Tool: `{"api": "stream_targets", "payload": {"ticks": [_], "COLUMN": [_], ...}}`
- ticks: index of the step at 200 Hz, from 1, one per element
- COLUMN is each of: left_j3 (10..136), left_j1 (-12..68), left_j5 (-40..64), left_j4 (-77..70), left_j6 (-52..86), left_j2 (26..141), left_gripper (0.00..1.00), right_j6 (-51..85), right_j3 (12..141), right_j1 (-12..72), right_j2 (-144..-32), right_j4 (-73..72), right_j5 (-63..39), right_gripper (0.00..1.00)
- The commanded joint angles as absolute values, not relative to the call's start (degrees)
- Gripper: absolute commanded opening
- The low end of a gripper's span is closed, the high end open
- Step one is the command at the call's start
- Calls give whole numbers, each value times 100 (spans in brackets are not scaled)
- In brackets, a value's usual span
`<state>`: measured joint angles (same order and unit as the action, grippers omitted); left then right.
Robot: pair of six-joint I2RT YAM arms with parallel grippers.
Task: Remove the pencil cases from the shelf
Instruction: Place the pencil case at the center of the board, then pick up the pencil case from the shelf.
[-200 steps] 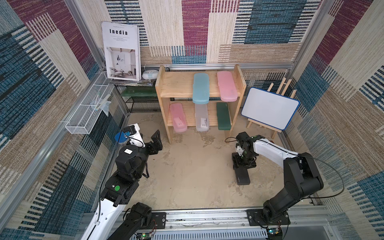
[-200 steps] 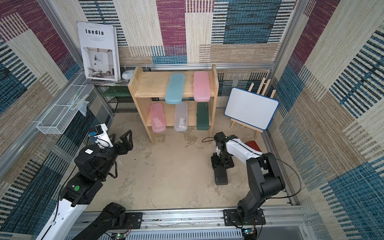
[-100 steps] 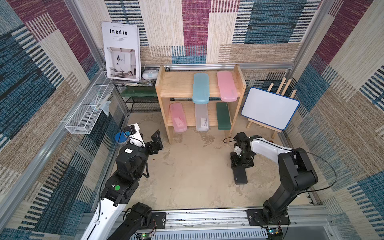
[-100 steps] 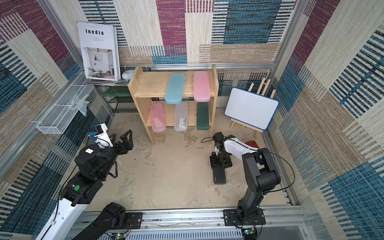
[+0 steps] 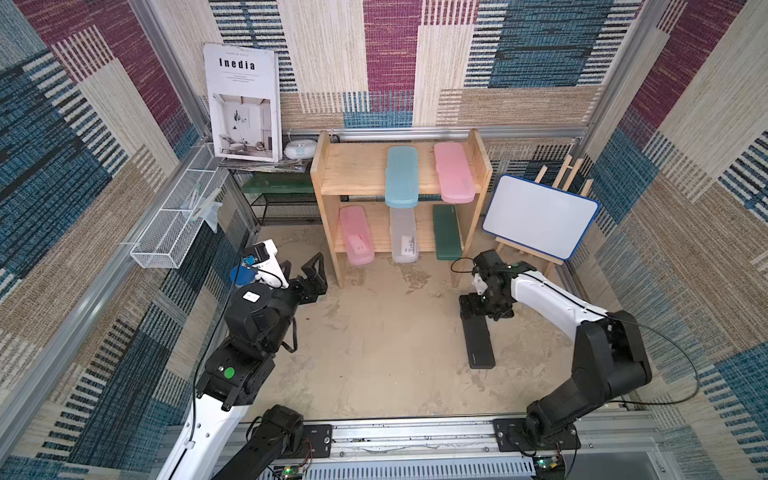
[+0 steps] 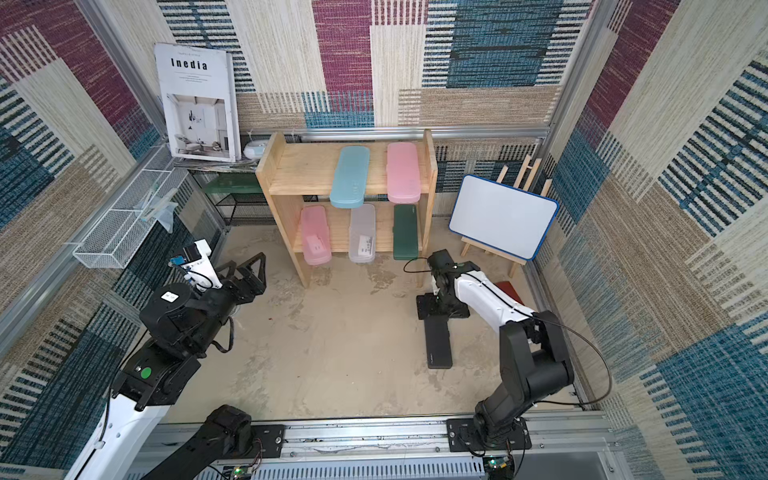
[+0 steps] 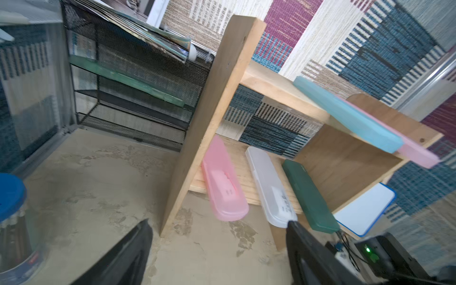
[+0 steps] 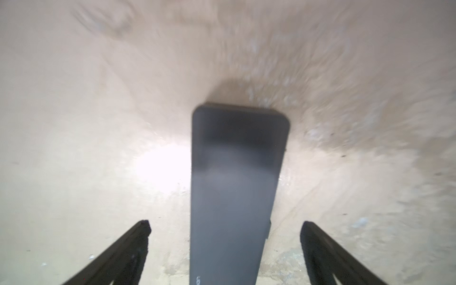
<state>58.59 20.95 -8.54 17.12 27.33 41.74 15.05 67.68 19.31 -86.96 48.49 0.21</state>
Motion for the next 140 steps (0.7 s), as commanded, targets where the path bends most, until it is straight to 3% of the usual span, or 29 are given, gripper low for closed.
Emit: {"api": "stream_targets", "payload": {"ticks": [1,44,105,140], "left_j3": [6146,6596,7549,7951], "left_j1": [2098,2147,2519,2539], "left_j5": [236,1629,1890,1981], "left_j4": [1367,404,-512,-716], "left_j6": [3619,5421,6349,6562], "left_j2": [4413,5285,6674,7336], "left_gripper": [89,90,94,94], "right_j6": [1656,2371,1959,1927], "right_j3": [7053,6084,7351,7444], "right_j1": [1930,1934,1936,1937], "right_j2": [-7931,-6055,-6451,-6452], "right_j4": [4775,3057,4171,4148], "right_j5": [196,89,529,457], "right_gripper": [99,99,99,99]}}
